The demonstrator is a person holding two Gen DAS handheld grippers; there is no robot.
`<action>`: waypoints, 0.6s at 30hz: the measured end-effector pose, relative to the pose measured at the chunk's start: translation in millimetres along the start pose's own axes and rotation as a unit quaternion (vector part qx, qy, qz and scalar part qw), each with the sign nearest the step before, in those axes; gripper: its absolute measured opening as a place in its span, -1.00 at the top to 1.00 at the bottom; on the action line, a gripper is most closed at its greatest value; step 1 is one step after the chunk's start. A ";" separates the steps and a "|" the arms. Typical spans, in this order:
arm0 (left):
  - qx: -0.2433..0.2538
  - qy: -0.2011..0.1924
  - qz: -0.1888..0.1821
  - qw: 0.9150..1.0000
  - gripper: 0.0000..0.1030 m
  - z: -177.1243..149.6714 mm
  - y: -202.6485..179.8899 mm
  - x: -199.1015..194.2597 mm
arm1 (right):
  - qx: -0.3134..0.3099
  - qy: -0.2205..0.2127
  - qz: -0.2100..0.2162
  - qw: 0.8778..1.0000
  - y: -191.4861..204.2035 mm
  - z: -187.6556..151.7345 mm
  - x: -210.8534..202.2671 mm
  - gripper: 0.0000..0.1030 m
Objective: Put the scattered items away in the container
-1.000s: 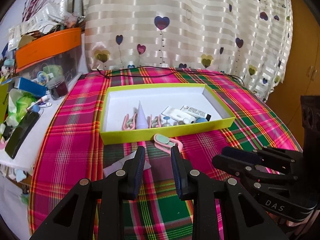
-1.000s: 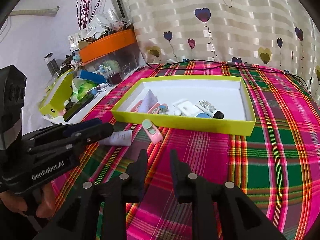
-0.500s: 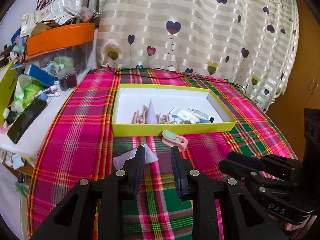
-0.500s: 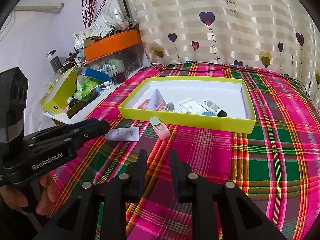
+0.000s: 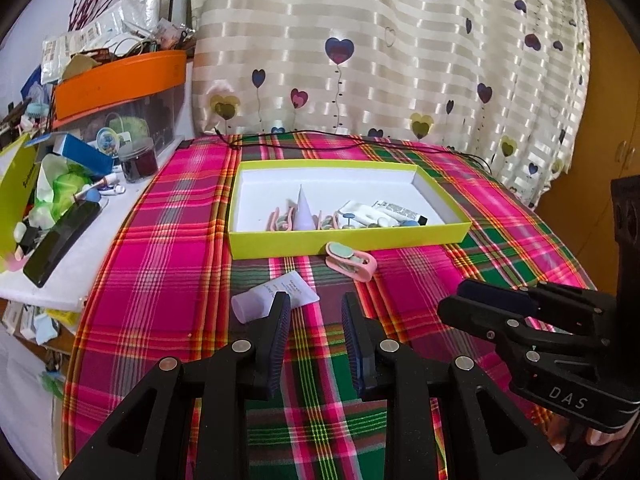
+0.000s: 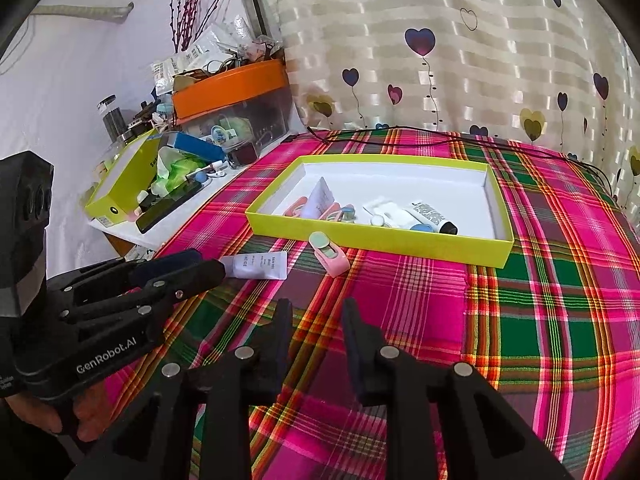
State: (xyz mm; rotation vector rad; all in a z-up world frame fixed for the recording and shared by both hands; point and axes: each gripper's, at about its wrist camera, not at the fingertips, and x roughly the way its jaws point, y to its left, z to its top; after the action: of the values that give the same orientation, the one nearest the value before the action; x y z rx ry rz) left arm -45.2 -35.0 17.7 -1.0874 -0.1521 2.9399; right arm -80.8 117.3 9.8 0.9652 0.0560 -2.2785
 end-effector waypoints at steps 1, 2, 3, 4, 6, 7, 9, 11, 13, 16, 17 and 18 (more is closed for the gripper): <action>0.003 0.000 0.002 1.000 0.47 -0.4 -0.8 -0.3 | 0.000 0.000 0.000 1.000 0.2 -0.3 -0.4 0.50; 0.005 0.000 0.003 1.000 0.47 -0.8 -1.6 -0.7 | -0.001 0.000 0.000 1.000 0.3 -0.4 -0.6 0.50; 0.006 -0.001 0.003 1.000 0.47 -1.1 -1.7 -1.1 | -0.001 0.000 0.000 1.000 0.1 -0.5 -0.8 0.50; 0.007 -0.001 0.003 1.000 0.47 -1.3 -1.8 -1.5 | 0.000 0.000 -0.001 1.000 -0.2 -0.7 -1.1 0.50; 0.008 -0.002 0.002 1.000 0.47 -1.8 -2.0 -2.4 | 0.000 0.000 -0.002 1.000 -0.5 -1.0 -1.7 0.50; 0.008 -0.003 0.001 1.000 0.47 -2.0 -2.1 -2.8 | 0.000 -0.001 -0.002 1.000 -0.6 -1.1 -2.2 0.50; 0.009 -0.004 0.001 1.000 0.47 -2.5 -2.3 -3.7 | 0.000 -0.001 -0.003 1.000 -0.8 -1.2 -3.0 0.49; 0.010 -0.004 0.000 1.000 0.47 -2.9 -2.5 -4.5 | -0.001 -0.002 -0.003 1.000 -1.0 -1.5 -3.9 0.48; 0.012 -0.005 -0.001 1.000 0.47 -3.4 -2.7 -5.4 | -0.001 -0.002 -0.004 1.000 -0.8 -1.6 -4.5 0.48; 0.013 -0.007 -0.002 1.000 0.47 -4.1 -3.1 -6.7 | -0.002 -0.003 -0.004 1.000 -0.2 -1.7 -5.3 0.47; 0.014 -0.007 -0.003 1.000 0.47 -4.5 -3.7 -7.3 | -0.002 -0.003 -0.004 1.000 0.0 -1.8 -5.5 0.47; 0.015 -0.008 -0.003 1.000 0.47 -4.9 -4.3 -8.0 | -0.002 -0.003 -0.004 1.000 0.2 -1.9 -5.7 0.47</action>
State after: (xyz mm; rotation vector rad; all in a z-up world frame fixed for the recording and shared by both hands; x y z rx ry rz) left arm -36.1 -30.6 19.6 -1.0574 -0.1097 2.9356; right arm -76.6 120.8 12.2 0.9573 0.0627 -2.2885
